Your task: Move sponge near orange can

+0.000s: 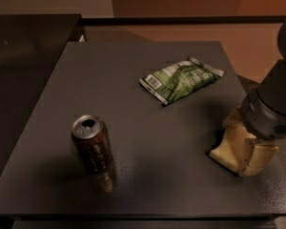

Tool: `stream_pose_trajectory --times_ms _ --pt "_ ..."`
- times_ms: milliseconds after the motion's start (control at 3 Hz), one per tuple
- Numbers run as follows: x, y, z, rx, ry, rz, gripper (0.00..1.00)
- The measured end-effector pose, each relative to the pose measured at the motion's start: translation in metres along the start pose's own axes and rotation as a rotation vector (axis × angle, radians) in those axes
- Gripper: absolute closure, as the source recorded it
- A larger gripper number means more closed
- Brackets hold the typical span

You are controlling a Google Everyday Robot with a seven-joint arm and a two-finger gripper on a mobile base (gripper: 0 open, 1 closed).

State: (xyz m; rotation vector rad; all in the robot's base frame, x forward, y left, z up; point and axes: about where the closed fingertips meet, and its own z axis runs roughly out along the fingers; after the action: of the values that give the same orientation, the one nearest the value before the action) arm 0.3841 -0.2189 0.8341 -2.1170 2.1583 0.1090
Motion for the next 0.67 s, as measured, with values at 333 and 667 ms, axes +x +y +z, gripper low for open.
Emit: stream_pose_trajectory --times_ms 333,667 --pt "-0.005 -0.002 -0.007 0.012 0.001 0.009 0.63" --pt "-0.035 -0.002 -0.026 0.048 -0.024 -0.015 0.87"
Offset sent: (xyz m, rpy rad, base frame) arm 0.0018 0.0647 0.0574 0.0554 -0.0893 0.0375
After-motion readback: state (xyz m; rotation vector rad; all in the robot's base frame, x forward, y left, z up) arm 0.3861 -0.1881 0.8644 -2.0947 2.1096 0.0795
